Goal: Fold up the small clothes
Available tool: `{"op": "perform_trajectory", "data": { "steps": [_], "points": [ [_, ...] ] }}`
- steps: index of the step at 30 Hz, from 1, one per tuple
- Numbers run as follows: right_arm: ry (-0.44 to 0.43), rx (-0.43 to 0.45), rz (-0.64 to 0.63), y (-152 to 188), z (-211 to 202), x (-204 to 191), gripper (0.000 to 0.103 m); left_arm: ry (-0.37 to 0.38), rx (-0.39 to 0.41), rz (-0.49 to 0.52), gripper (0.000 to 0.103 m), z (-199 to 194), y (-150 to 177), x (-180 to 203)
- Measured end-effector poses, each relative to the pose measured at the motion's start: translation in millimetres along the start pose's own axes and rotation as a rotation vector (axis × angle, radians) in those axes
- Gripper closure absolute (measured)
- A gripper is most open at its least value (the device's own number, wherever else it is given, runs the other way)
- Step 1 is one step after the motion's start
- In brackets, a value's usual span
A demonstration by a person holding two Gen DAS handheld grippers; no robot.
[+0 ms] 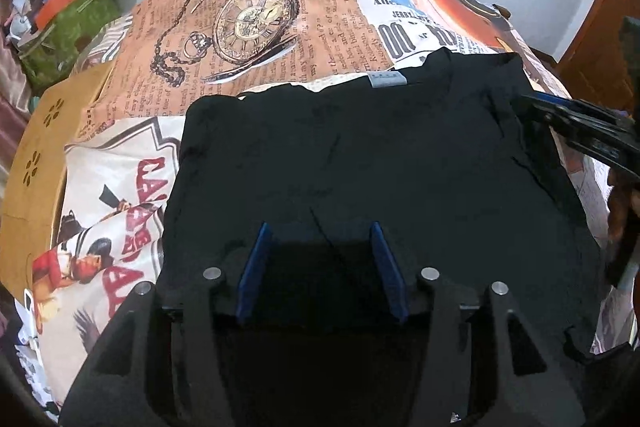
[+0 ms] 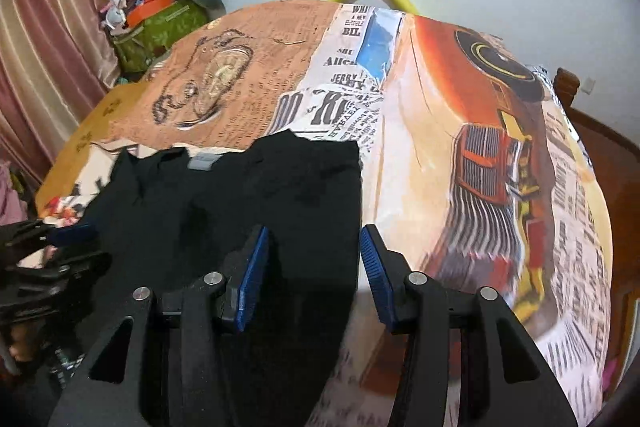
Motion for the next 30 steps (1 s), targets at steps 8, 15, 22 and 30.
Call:
{"op": "perform_trajectory", "data": {
  "steps": [8, 15, 22, 30],
  "points": [
    [0.053, 0.031, -0.021, -9.3, -6.0, 20.4, 0.101, -0.168, 0.011, 0.045, 0.05, 1.3, -0.9, -13.3],
    [0.103, 0.084, -0.046, -8.5, -37.6, 21.4, 0.098, -0.067, -0.008, -0.042, 0.051, -13.8, 10.0, -27.0],
    [-0.025, 0.046, -0.04, 32.9, -89.5, -4.7, 0.059, -0.022, 0.038, 0.092, 0.047, -49.9, 13.5, 22.3],
    [-0.006, -0.118, -0.088, 110.9, -88.9, -8.4, 0.059, -0.033, -0.05, 0.133, 0.041, -35.8, 40.7, 45.4]
  ]
}}
Point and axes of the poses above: each gripper's, at about its wrist camera, not at the fingertips, and z roughly the way its jaws point, x to its right, y to its underside, the point moved 9 cm from there along z, roughly the way its jaws point, and after that the axes turned 13 degrees about z, right-handed, at the moved point
